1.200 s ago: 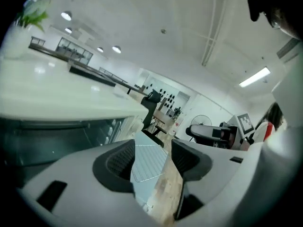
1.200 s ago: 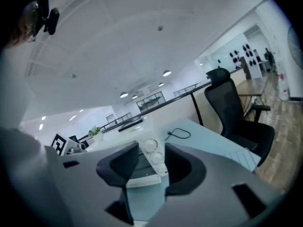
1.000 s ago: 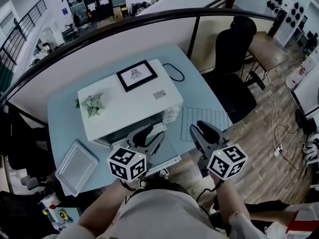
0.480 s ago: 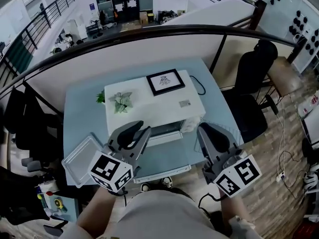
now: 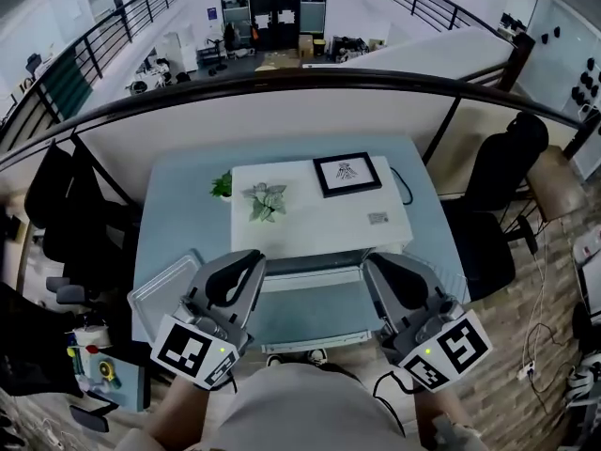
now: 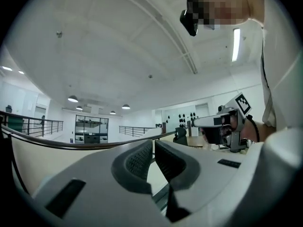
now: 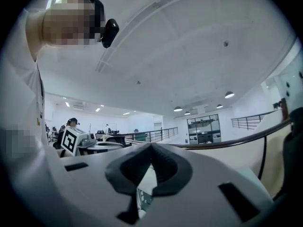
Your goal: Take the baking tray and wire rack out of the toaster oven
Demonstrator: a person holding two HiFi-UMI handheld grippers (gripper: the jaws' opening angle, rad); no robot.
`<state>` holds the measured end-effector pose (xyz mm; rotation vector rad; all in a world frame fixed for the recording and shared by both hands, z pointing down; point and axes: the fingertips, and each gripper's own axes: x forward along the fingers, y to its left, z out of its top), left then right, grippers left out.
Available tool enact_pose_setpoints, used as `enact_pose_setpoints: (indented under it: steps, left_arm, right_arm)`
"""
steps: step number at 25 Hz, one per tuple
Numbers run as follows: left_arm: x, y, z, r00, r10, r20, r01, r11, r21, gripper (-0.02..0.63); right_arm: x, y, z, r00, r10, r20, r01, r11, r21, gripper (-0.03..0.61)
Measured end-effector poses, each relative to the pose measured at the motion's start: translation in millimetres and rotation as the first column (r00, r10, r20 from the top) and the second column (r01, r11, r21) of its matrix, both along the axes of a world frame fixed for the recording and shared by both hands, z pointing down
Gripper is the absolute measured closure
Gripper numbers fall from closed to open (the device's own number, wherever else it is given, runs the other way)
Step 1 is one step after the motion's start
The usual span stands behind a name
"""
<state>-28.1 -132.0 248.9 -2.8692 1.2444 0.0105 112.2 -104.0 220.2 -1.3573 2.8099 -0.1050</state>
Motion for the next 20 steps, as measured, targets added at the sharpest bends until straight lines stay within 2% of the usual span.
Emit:
enact_pose_setpoints:
  steps: [7, 20]
  left_arm:
    - [-15.7, -5.9, 3.4, 0.999, -0.035, 0.021, 0.035, 0.999, -0.004, 0.604]
    - [-22.0, -18.0, 4.1, 0.999, -0.027, 0.023, 0.027, 1.0, -0.004, 0.606]
  right_arm:
    - [-13.0, -11.6, 2.9, 1.0, -0.017, -0.008, 0.017, 1.0, 0.005, 0.575]
    - [-19.8, -20.5, 7.0, 0.999, -0.039, 0.002, 0.039, 0.999, -0.003, 0.575]
